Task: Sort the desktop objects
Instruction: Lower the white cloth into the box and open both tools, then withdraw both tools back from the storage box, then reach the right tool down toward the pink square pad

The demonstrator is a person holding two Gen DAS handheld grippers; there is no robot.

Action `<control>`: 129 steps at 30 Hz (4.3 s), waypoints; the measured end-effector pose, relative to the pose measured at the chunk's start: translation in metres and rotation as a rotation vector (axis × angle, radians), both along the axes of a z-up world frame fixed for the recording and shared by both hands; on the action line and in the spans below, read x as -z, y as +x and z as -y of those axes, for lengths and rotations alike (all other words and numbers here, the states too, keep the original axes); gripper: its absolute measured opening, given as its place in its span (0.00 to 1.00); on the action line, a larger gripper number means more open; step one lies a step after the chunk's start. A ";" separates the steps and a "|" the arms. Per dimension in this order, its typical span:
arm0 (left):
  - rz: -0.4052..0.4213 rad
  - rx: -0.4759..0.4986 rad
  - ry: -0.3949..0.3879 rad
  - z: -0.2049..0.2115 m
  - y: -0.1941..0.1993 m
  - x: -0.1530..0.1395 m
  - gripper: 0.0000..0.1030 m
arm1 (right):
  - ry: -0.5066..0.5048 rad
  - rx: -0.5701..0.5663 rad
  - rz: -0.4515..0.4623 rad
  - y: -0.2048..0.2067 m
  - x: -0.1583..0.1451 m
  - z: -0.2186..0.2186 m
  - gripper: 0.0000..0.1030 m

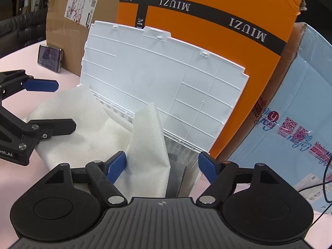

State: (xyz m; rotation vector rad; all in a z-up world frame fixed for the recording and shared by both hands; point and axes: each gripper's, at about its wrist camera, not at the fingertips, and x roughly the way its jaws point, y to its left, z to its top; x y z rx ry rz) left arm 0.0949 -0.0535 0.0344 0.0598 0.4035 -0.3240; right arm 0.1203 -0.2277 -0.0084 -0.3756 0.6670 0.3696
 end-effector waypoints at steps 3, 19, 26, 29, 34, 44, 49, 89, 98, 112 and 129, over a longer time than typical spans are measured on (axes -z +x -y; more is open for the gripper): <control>-0.010 -0.012 0.008 0.001 0.002 0.002 0.95 | -0.041 0.001 -0.004 0.001 0.001 -0.007 0.78; -0.116 -0.070 -0.089 -0.011 0.015 0.014 1.00 | 0.162 0.066 0.147 -0.034 0.000 0.025 0.87; -0.080 -0.114 -0.068 -0.007 0.010 0.015 1.00 | 0.331 0.118 0.291 -0.076 0.008 0.054 0.89; -0.042 -0.133 -0.061 -0.007 0.004 0.015 1.00 | 0.409 0.129 0.328 -0.090 0.014 0.062 0.89; 0.020 -0.159 -0.129 -0.018 -0.007 0.018 1.00 | 0.469 0.136 0.390 -0.108 0.020 0.065 0.89; 0.078 -0.254 -0.212 -0.044 -0.041 0.028 1.00 | 0.519 0.153 0.433 -0.126 0.026 0.074 0.90; 0.080 -0.257 -0.224 -0.052 -0.058 0.029 1.00 | 0.511 0.145 0.432 -0.133 0.028 0.073 0.91; 0.002 -0.084 -0.063 -0.023 -0.099 0.041 1.00 | 0.365 -0.180 0.064 -0.183 0.071 0.033 1.00; -0.004 -0.091 -0.054 -0.022 -0.098 0.042 1.00 | 0.339 -0.253 -0.008 -0.184 0.074 0.024 1.00; -0.011 -0.093 -0.029 -0.019 -0.102 0.042 1.00 | 0.232 -0.252 -0.064 -0.184 0.085 0.012 1.00; -0.025 -0.102 0.024 -0.011 -0.108 0.045 1.00 | 0.234 -0.201 -0.063 -0.188 0.084 0.005 0.93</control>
